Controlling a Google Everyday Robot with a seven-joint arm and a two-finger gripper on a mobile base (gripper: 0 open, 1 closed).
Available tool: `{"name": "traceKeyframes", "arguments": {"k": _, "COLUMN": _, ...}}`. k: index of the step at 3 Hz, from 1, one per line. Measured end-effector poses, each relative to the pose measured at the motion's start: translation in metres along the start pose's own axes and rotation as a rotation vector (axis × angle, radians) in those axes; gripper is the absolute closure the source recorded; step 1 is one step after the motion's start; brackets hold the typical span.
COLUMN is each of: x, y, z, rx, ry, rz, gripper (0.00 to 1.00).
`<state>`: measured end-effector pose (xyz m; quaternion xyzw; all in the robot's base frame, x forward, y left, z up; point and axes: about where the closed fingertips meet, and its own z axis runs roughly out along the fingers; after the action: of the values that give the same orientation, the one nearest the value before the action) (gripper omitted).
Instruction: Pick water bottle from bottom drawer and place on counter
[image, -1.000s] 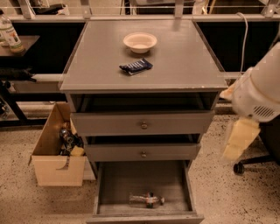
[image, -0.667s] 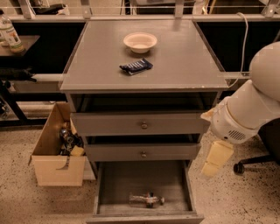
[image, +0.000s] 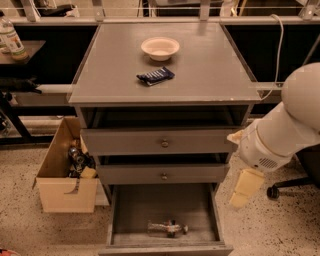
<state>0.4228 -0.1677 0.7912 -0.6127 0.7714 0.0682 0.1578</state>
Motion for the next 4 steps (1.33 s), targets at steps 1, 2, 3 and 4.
{"name": "traceKeyframes", "arguments": {"k": 1, "x": 0.012, "y": 0.01, "z": 0.047, "rx": -0.017, "ry": -0.005, "rz": -0.07, "gripper": 0.0}}
{"name": "traceKeyframes", "arguments": {"k": 2, "x": 0.022, "y": 0.021, "z": 0.099, "rx": -0.059, "ry": -0.026, "rz": -0.117, "gripper": 0.0}}
{"name": "traceKeyframes", "arguments": {"k": 3, "x": 0.034, "y": 0.03, "z": 0.147, "rx": -0.102, "ry": -0.063, "rz": -0.119, "gripper": 0.0}}
{"name": "traceKeyframes", "arguments": {"k": 4, "x": 0.047, "y": 0.032, "z": 0.185, "rx": -0.158, "ry": -0.068, "rz": -0.088, "gripper": 0.0}}
